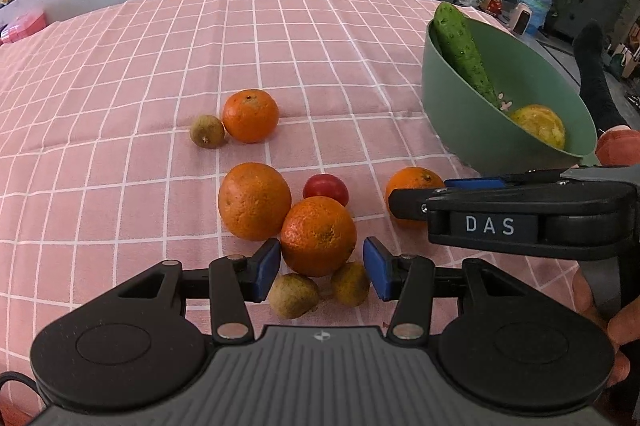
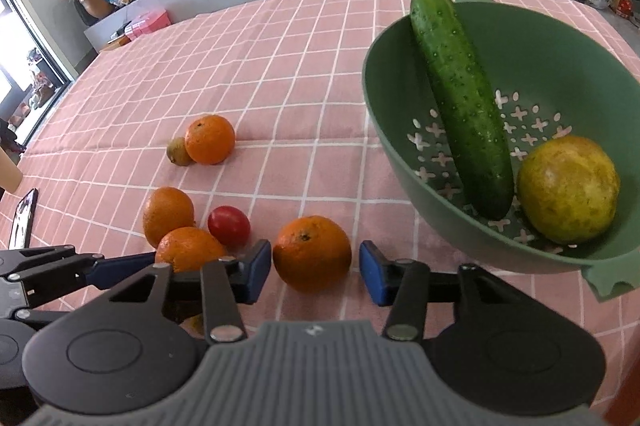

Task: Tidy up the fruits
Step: 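Grasp an orange with the left gripper while the right gripper grasps another orange, then carry both oranges into the green colander and open both grippers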

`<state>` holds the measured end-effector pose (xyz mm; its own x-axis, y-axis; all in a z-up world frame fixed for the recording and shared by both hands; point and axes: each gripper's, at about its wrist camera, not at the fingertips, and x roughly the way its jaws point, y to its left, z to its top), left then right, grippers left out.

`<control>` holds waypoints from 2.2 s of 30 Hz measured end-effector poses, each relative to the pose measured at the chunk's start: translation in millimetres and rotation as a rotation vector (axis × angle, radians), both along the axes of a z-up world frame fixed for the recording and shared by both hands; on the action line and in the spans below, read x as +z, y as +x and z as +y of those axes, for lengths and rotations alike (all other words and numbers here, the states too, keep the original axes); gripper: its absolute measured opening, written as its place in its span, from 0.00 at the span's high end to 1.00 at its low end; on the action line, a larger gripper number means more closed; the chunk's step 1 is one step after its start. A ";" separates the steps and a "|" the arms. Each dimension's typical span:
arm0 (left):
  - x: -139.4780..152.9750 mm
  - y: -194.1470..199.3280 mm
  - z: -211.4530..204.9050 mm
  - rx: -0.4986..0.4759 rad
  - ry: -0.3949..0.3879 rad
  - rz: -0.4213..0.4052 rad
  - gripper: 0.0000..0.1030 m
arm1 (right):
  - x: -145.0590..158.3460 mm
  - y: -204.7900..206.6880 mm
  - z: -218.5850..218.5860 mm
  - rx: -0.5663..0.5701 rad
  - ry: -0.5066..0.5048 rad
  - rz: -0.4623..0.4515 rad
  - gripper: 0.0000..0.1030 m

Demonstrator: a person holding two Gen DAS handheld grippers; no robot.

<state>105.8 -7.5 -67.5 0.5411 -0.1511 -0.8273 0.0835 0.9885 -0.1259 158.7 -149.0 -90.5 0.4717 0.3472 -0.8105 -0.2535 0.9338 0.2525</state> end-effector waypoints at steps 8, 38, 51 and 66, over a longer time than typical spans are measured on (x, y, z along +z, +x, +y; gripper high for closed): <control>1.4 4.4 0.3 0.022 -0.009 0.018 0.54 | -3.0 0.7 3.1 0.004 -0.002 0.003 0.60; 79.4 16.1 -33.4 -0.134 -0.037 -0.095 0.57 | 81.9 -24.5 -58.0 0.055 -0.068 -0.152 0.61; 84.5 81.1 -106.6 -0.367 -0.056 -0.073 0.57 | 90.8 21.7 -108.0 0.155 -0.204 -0.155 0.61; 46.7 147.2 -164.9 -0.489 0.038 -0.030 0.57 | 44.7 89.6 -125.7 0.271 -0.301 -0.125 0.61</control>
